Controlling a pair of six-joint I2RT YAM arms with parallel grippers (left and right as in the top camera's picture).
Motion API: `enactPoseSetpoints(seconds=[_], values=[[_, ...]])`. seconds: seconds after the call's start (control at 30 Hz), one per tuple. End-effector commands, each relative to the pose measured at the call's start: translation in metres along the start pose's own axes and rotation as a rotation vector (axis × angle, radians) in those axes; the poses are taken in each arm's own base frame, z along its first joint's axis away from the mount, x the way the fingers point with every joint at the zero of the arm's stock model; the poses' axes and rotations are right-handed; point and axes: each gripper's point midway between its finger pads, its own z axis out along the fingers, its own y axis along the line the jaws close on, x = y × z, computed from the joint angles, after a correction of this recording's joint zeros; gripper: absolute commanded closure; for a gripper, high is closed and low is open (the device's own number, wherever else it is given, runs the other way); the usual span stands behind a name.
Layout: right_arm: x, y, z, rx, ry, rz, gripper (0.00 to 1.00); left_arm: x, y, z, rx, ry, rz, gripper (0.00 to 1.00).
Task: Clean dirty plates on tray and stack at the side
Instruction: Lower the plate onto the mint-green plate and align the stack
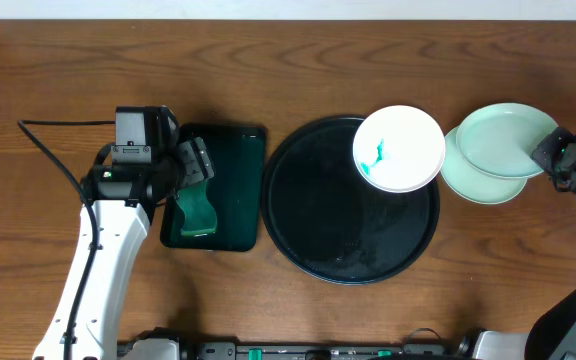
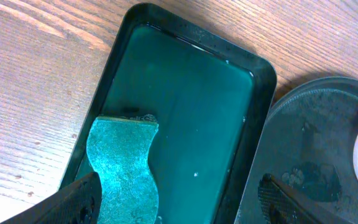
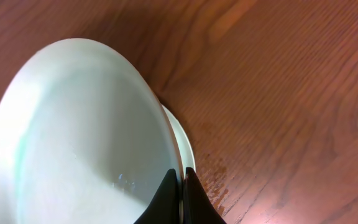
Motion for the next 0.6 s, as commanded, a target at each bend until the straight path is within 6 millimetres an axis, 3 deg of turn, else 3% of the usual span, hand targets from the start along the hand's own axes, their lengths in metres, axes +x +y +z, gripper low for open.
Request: enactPoseSetpoints(seconds=[0.0,0.57], values=[[-0.007,-0.009,-0.001,0.024,-0.014,0.030,0.99,-0.006,-0.003,-0.005,0.009,-0.019,0.006,0.19],[-0.006,-0.030,0.003,0.058,0.000,0.073,0.99,-0.006,-0.003,-0.005,0.009,-0.019,0.006,0.19]])
